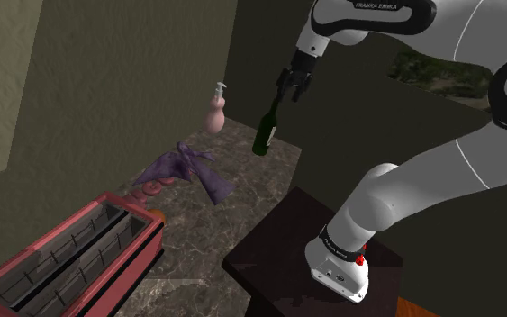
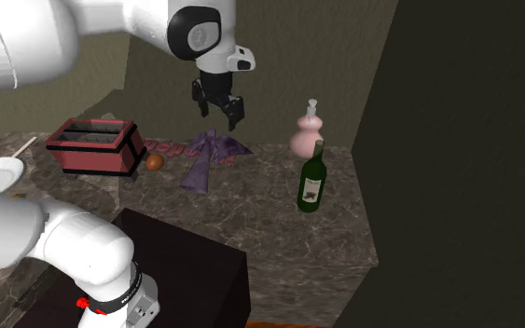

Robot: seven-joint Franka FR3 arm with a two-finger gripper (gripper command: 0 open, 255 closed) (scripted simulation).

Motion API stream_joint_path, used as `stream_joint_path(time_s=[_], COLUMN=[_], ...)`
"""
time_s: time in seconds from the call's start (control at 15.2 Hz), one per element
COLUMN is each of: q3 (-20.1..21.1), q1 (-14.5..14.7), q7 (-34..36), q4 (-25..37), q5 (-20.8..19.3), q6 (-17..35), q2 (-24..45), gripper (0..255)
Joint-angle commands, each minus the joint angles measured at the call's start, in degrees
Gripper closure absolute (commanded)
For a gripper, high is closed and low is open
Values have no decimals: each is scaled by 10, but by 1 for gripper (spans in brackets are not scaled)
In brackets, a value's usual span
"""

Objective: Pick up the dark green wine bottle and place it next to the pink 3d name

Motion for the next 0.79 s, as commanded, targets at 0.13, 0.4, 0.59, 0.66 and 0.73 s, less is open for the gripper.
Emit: stream_joint_path(time_s=[0.13,0.4,0.59,0.66,0.73], q3=[-31,-61,-82,-88,-94], q1=[-6,-13,-20,-23,-26], q7=[-35,-72,-101,-111,-122], q4=[40,87,130,146,162], q5=[0,10,25,32,39], q6=[34,60,75,78,81], q2=[74,150,210,231,252], gripper=[0,0,0,0,0])
